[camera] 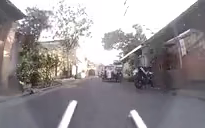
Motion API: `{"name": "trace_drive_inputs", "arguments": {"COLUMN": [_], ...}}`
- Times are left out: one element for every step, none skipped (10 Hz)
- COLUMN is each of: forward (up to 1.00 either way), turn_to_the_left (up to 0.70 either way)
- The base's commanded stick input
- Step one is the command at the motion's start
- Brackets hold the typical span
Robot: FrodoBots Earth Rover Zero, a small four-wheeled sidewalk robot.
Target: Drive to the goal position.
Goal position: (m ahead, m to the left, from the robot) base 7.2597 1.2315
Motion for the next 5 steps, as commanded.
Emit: {"name": "trace_drive_inputs", "arguments": {"forward": [0.85,0.85,0.85,0.85,0.85], "turn_to_the_left": [0.0,0.0,0.0,0.0,0.0]}}
